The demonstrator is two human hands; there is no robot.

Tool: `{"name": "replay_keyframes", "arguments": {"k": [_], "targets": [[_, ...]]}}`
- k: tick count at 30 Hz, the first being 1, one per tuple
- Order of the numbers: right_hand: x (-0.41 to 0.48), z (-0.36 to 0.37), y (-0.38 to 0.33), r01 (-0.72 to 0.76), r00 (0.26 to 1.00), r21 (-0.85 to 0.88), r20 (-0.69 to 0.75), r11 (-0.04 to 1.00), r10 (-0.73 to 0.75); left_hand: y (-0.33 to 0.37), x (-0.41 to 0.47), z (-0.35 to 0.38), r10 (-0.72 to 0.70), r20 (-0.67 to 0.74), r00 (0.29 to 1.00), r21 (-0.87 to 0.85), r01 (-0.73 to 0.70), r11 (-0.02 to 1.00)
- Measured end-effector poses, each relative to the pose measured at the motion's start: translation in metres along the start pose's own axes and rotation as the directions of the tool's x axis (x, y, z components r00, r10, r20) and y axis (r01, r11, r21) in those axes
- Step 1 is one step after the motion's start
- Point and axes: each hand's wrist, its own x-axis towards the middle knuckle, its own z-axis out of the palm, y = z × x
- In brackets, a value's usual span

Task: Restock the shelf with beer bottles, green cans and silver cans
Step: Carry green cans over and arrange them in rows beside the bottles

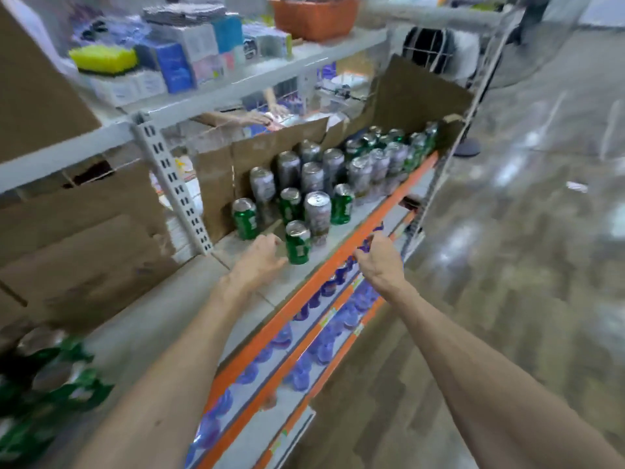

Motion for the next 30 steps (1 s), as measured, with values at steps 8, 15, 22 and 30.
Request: {"name": "replay_keyframes", "arguments": {"k": [8, 15, 22, 30], "targets": [[0.037, -0.034, 0.044, 0.019, 0.991, -0.003, 0.131, 1.0, -0.018, 0.05, 0.036, 0.03, -0.102, 0.013, 0.995, 0.031, 0.102, 0.994], [0.056, 0.022, -0.013, 0.208, 0.932, 0.004, 0.302, 0.978, -0.199, 0.012, 0.044, 0.009, -0.232, -0.029, 0.972, 0.071, 0.233, 0.97], [0.08, 0.072, -0.057, 0.416, 0.879, -0.139, 0.314, 0.898, -0.359, -0.036, 0.095, 0.003, -0.347, -0.026, 0.938, 0.044, 0.348, 0.937], [0.102, 0.098, -0.085, 0.549, 0.831, -0.45, 0.384, 0.705, -0.403, -0.068, 0.155, 0.003, -0.51, -0.231, 0.829, -0.041, 0.515, 0.856]]}}
